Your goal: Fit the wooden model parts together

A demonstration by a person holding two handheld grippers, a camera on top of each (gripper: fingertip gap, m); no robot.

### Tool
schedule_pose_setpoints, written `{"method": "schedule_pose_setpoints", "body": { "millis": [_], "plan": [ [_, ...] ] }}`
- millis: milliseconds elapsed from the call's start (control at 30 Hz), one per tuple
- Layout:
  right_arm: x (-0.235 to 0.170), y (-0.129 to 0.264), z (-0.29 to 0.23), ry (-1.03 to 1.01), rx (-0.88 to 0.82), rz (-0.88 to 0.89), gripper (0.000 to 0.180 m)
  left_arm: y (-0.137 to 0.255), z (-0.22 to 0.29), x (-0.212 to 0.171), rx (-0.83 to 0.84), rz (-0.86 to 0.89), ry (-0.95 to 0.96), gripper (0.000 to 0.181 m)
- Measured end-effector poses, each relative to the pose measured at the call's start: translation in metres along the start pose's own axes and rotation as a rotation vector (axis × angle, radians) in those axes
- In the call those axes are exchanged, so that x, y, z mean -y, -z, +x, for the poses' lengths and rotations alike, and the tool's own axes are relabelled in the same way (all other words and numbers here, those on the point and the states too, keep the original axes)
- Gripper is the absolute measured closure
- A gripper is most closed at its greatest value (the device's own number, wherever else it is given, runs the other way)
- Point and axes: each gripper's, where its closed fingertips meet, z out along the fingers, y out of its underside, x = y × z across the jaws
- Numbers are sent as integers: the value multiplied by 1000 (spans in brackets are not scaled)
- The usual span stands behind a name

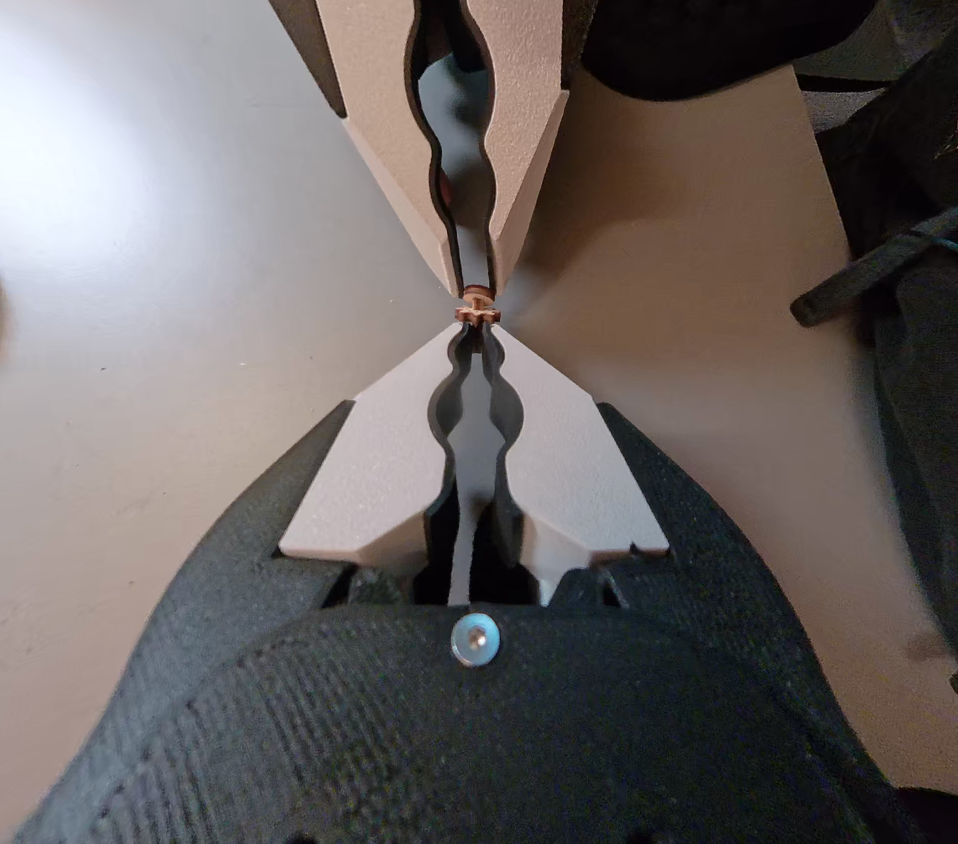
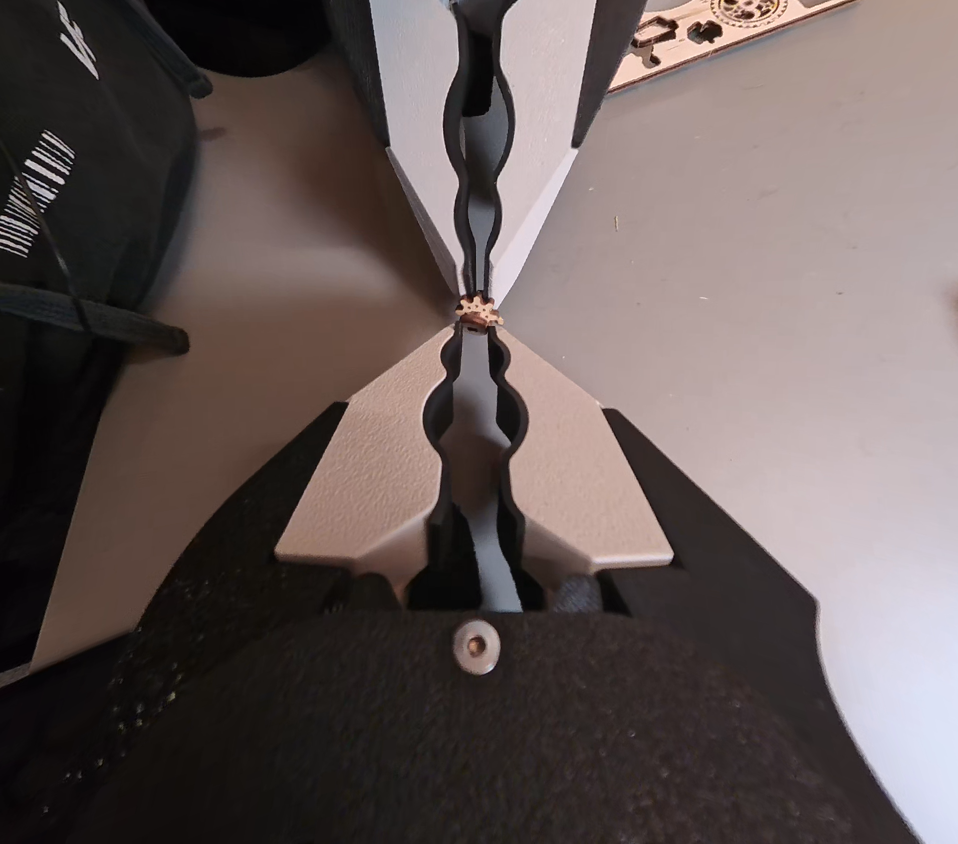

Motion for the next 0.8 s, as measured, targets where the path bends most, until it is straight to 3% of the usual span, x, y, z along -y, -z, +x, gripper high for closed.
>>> {"method": "schedule_pose_setpoints", "body": {
  "millis": [33,800],
  "plan": [
    [0,0,0,-1,1,5,172,0,0,0,1,-3,-1,179],
    [28,19,6,-52,-78,223,171,20,-7,20,-70,237,153,179]
  ]
}}
